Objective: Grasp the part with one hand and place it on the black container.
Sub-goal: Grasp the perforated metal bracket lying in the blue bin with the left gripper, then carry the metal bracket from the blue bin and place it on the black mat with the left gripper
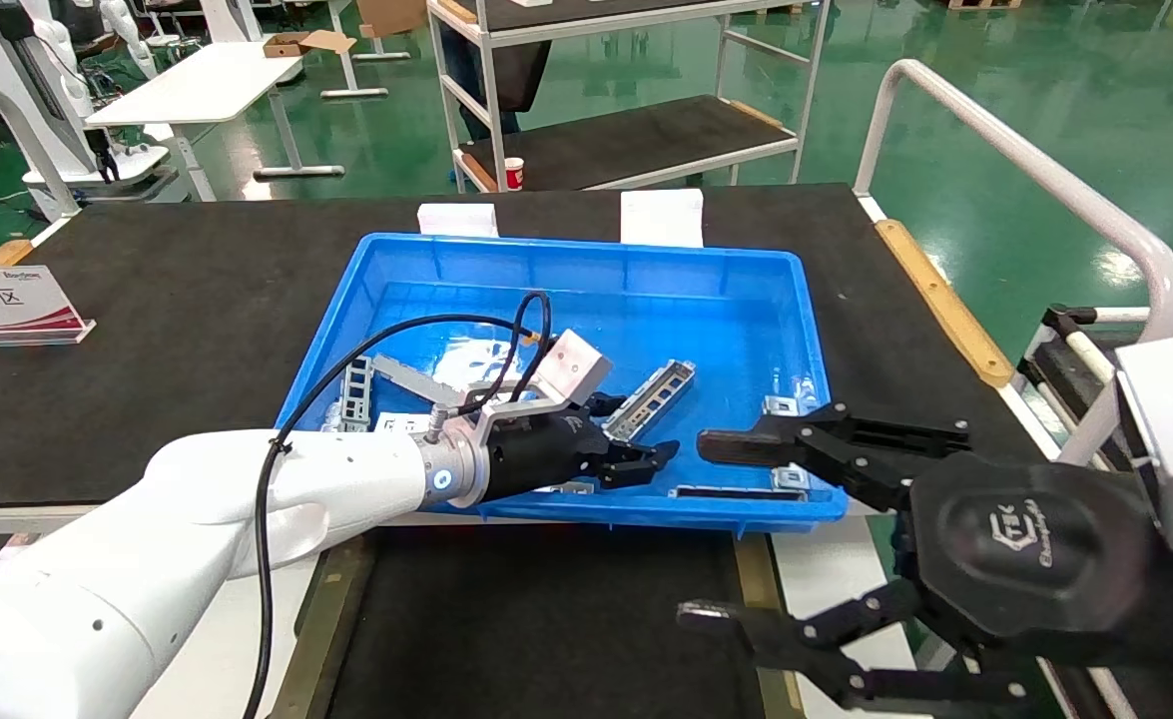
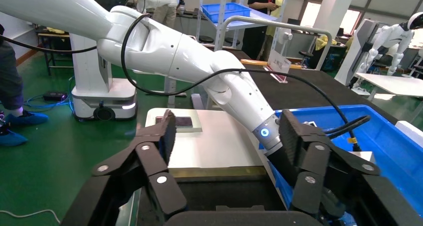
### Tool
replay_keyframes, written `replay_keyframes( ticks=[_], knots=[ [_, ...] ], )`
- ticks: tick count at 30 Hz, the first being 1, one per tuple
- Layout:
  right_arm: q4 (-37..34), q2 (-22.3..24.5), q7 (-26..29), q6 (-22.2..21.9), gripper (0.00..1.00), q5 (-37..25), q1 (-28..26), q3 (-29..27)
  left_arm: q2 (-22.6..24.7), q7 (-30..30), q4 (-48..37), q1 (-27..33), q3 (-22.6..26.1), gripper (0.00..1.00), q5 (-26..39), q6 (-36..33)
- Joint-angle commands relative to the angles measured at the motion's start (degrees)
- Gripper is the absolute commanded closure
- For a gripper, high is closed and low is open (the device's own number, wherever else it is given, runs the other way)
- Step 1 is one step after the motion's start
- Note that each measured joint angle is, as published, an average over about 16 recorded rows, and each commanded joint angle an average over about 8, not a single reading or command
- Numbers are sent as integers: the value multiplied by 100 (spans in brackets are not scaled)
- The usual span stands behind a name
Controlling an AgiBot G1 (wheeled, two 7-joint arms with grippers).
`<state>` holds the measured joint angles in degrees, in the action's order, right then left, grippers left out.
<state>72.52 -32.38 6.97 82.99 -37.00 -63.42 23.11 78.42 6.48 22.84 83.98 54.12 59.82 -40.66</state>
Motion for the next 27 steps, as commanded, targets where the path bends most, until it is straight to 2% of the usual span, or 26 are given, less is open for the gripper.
replay_keyframes(
  ticks=[1, 17, 27],
  knots=[
    [0, 0, 0, 0, 100, 0, 0, 0, -4, 8, -25, -13, 96, 100, -96, 76],
    [0, 0, 0, 0, 100, 0, 0, 1, -18, -120, -159, -19, 455, 100, -915, 280],
    [0, 0, 0, 0, 100, 1, 0, 1, -61, -185, -15, 175, 247, 100, -1764, 287]
  ],
)
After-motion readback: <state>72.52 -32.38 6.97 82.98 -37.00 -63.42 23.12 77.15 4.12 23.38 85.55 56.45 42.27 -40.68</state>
